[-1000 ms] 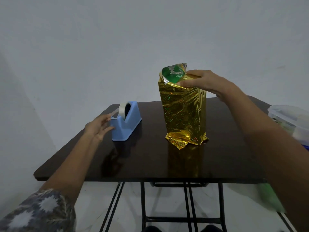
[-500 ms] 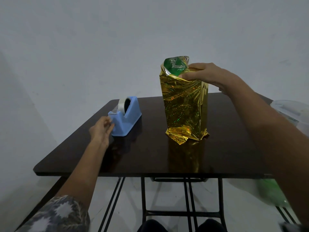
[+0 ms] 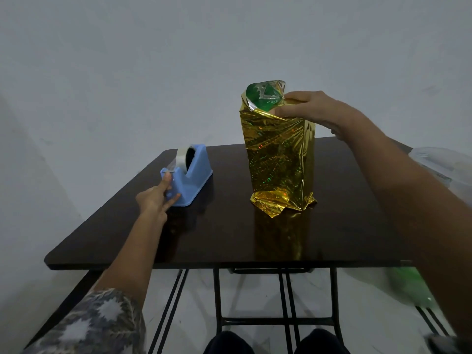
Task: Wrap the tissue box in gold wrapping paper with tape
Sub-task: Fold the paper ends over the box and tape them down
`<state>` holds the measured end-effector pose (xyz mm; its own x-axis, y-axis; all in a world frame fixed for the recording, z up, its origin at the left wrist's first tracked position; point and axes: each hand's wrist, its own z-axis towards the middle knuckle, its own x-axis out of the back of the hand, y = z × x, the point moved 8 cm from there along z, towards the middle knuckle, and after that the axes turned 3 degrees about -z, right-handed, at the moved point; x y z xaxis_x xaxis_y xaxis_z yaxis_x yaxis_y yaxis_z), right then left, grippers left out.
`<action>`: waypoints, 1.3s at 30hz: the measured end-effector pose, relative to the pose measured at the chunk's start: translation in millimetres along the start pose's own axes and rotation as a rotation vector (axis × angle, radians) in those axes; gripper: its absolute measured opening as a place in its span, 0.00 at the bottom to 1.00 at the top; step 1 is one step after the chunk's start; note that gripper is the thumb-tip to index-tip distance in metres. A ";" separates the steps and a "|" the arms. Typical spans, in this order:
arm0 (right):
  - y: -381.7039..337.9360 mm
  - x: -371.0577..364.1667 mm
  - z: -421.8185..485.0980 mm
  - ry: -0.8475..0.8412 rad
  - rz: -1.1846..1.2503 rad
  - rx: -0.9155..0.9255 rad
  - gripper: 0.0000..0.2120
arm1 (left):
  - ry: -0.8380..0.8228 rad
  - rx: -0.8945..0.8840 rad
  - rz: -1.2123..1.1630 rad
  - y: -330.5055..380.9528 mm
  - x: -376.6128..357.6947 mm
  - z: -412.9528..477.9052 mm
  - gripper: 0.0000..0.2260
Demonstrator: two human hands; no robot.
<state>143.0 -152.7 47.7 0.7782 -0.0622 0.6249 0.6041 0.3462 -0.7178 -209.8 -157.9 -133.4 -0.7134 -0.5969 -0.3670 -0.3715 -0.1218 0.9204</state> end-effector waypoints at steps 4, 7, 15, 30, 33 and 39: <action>-0.6 -0.3 -2.1 -0.004 0.011 0.003 0.30 | 0.033 0.030 0.010 -6.5 5.1 -5.7 0.10; 3.5 -0.5 -1.7 0.006 0.011 -0.027 0.34 | 0.078 0.020 -0.002 -9.6 9.5 -13.0 0.11; 7.5 -1.0 0.4 0.016 -0.043 -0.062 0.45 | 0.088 -0.134 -0.146 41.5 -10.9 -52.3 0.08; 3.8 -5.0 -2.5 0.044 -0.103 -0.039 0.56 | -1.149 -0.742 1.137 146.0 -256.4 -201.1 0.14; 4.7 -5.9 -2.2 0.052 -0.085 -0.018 0.54 | -1.239 -0.714 1.356 133.8 -267.2 -188.2 0.12; 8.2 -5.6 -1.0 0.060 -0.107 -0.011 0.37 | -1.274 -0.663 1.613 127.9 -274.2 -174.5 0.11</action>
<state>143.8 -150.5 38.1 0.7178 -0.1539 0.6790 0.6859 0.3244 -0.6514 41.9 -148.3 108.4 -0.1233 0.2398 0.9630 0.8062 -0.5416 0.2381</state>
